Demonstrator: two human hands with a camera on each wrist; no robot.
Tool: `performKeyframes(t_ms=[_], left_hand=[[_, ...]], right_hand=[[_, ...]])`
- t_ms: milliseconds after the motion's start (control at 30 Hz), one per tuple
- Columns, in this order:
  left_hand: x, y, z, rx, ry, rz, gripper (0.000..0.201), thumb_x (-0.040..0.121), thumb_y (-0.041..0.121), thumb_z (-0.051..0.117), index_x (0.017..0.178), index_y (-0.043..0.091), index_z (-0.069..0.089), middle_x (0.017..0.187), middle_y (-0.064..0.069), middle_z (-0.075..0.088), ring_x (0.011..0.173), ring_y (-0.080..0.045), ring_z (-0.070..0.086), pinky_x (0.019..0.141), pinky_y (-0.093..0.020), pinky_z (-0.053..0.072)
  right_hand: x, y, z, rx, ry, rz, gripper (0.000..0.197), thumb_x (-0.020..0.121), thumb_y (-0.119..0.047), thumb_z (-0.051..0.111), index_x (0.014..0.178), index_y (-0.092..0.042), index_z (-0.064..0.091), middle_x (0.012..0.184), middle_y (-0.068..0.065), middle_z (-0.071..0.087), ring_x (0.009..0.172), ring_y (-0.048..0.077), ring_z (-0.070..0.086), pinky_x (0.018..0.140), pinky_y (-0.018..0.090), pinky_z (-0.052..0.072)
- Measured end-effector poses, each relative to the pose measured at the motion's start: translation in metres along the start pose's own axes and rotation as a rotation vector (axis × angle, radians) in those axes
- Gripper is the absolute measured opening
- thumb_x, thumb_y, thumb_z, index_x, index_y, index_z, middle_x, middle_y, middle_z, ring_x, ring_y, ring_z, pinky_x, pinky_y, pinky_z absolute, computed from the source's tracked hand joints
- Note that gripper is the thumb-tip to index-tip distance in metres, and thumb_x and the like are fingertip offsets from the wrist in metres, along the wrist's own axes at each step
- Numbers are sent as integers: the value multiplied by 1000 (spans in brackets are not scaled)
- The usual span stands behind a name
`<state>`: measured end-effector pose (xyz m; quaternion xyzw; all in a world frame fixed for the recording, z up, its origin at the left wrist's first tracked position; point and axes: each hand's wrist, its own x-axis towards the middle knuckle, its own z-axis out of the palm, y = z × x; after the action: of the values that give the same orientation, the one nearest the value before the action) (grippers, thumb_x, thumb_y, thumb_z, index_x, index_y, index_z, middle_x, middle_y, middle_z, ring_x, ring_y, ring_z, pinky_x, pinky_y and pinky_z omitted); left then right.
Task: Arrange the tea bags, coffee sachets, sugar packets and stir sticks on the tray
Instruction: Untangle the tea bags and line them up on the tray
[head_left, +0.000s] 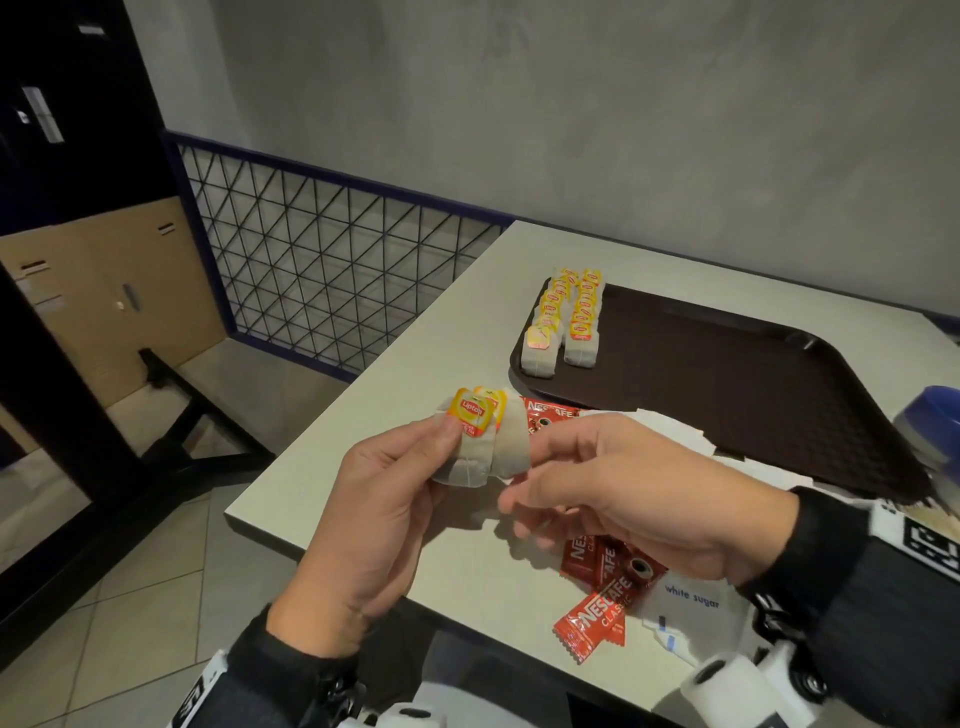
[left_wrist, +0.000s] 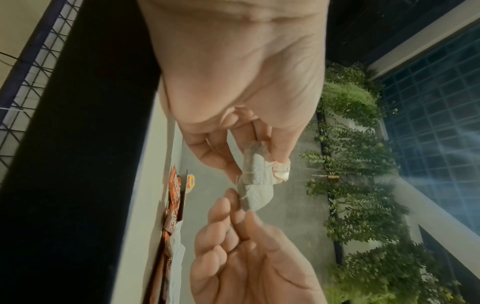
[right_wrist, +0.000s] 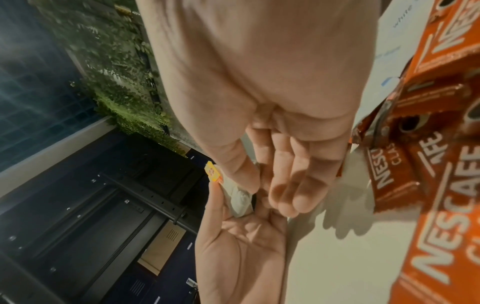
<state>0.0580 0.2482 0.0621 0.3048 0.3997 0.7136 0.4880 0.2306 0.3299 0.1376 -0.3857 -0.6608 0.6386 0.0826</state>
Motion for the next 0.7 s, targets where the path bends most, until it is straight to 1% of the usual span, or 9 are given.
performKeyframes(t_ms=[67,167,267,333,367,500,567,633,700], left_hand=[[0,0,-1,-5,4,1,31,92,28,68,106,2,77,111,-25,74,93,-33,69,73,-40,58],[0,-1,-3,9,-9,0,35,90,29,68,108,1,76,112,-25,73,93,-37,70,74,-44,58],[-1,0,-3,39,-45,-12,28,89,26,73,101,1,78,101,-26,75,80,-41,73,66,-40,57],[-1,-1,-1,56,-59,-9,29,85,28,70,95,3,80,94,-24,75,75,-36,71,65,-39,56],[-1,-2,-1,66,-66,-4,27,85,28,71,94,3,80,93,-23,75,75,-35,70,65,-39,55],[-1,-4,1,84,-69,25,28,84,31,75,92,4,79,93,-20,74,75,-34,64,63,-39,52],[-1,-4,1,55,-26,33,24,85,28,71,91,5,78,95,-22,72,78,-36,61,69,-44,51],[0,-3,0,25,18,43,20,88,27,71,92,8,78,107,-21,74,85,-38,61,78,-49,47],[2,-2,0,0,69,66,25,89,27,63,96,7,77,113,-17,75,92,-37,64,81,-47,47]], right_hand=[[1,3,2,-35,-12,19,18,92,8,62,108,8,69,98,23,74,80,26,67,73,37,55],[0,-5,-5,-147,103,-30,17,90,5,63,101,2,74,102,26,73,79,21,67,74,35,55],[0,-23,-16,-50,196,-93,16,91,-10,66,103,-6,77,106,20,74,77,18,64,67,30,52],[-1,-29,-17,-64,176,-107,21,90,-25,73,101,-8,78,99,13,75,78,18,62,67,32,49],[-1,-30,-16,-116,158,-105,21,89,-27,75,98,-9,79,93,9,74,78,19,62,67,32,49],[-2,-25,-8,-191,122,-112,14,88,-15,76,93,-2,76,80,9,71,71,19,62,64,32,50],[-2,-24,-9,-165,151,-123,12,88,-12,76,93,-2,75,78,9,71,68,18,63,62,31,50],[-3,-25,-11,-138,174,-126,10,88,-11,75,92,-2,75,80,11,70,69,18,64,62,29,51],[-5,-27,-14,-129,176,-117,10,89,-10,74,93,0,75,83,14,70,70,18,64,63,30,51]])
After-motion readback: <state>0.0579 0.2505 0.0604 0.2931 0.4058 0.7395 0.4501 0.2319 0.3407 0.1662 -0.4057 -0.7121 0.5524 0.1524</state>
